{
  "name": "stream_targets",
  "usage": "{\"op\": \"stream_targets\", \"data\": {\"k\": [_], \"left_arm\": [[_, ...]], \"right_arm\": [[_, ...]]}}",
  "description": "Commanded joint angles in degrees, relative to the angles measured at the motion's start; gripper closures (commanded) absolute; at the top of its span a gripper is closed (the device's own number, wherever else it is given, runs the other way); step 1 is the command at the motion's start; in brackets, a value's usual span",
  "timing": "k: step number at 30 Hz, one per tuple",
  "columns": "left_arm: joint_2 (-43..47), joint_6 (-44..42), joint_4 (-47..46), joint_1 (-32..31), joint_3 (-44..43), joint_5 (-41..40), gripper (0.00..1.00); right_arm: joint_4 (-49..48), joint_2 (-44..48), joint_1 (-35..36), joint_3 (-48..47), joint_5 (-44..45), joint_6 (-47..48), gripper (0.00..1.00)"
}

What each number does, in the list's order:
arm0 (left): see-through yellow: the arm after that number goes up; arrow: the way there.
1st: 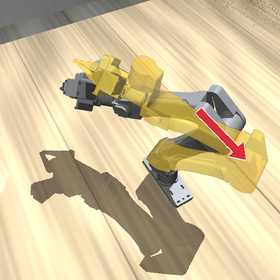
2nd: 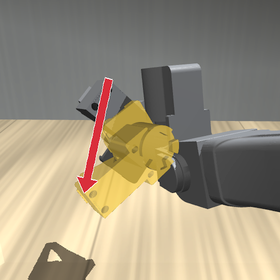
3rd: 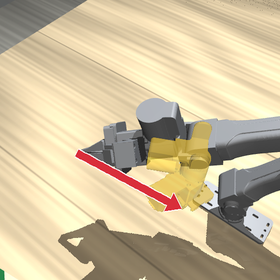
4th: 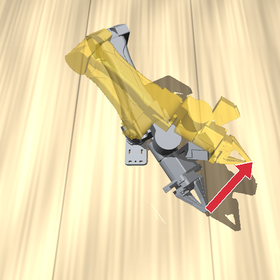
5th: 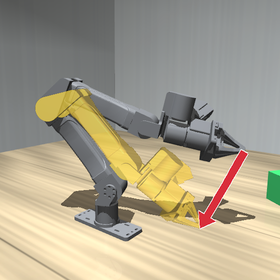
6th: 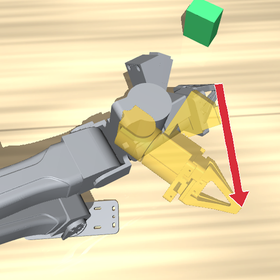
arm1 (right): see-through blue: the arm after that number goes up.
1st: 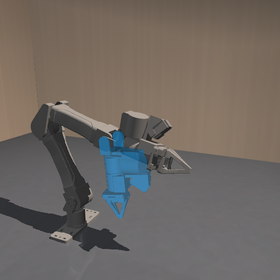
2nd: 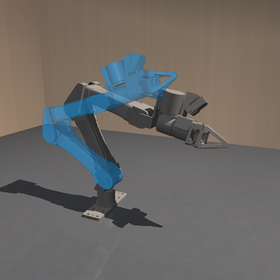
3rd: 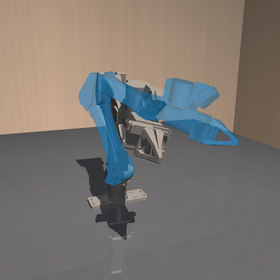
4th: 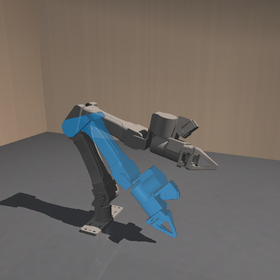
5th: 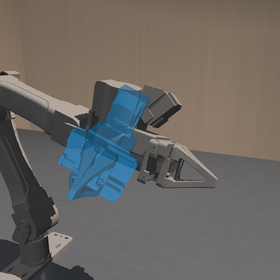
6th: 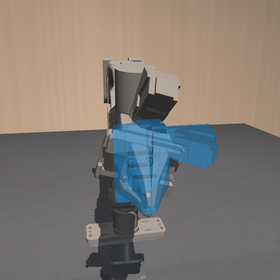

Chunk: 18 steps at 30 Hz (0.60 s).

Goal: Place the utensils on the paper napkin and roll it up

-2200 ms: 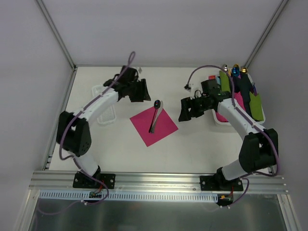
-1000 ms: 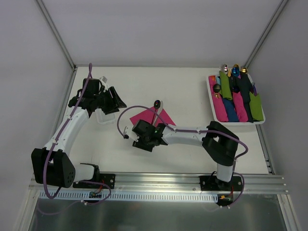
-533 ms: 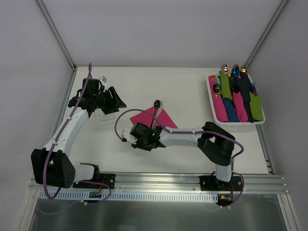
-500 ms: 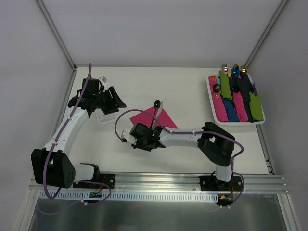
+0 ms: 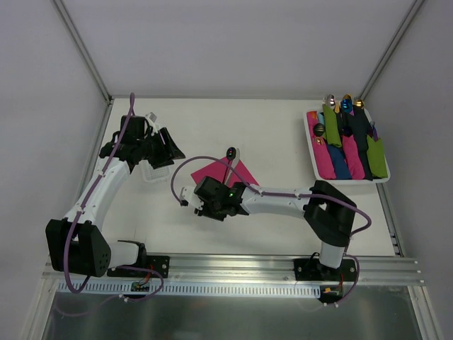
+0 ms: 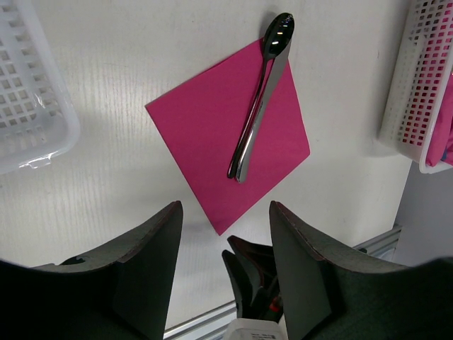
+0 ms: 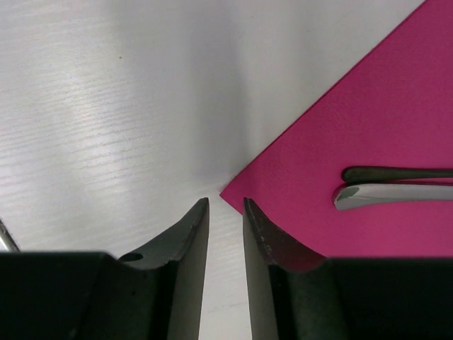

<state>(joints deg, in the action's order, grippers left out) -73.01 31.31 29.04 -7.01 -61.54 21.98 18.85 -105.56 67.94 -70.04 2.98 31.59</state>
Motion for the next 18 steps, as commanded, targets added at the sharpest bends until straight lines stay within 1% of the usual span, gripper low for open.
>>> {"op": "stream_targets", "data": {"k": [1,3,8,17,18], "left_arm": [[1.3,-1.0,0.5,0.7,-0.8,-0.2,0.47],[0.9,-1.0,0.4,0.7,-1.0,-0.1,0.47],[0.6,-1.2,0.4,0.7,-1.4,-0.2,0.47],[0.1,-1.5,0.4,0.9,-1.1,-0.3,0.47],[0.1,-1.7,0.5,0.9,-1.1,-0.4,0.47]], "right_arm": [[1.9,4.7,-1.2,0.1,-1.7,2.6,0.7],[2.2,4.3,-1.6,0.3,-2.3,3.2,0.68],[2.9,2.2,-1.9,0.3,-2.4,4.2,0.68],[0.1,-1.8,-2.3,-0.4,-2.4,5.5,0.68],[0.0,-2.4,-2.4,-0.7,-4.4,5.6,0.68]]}}
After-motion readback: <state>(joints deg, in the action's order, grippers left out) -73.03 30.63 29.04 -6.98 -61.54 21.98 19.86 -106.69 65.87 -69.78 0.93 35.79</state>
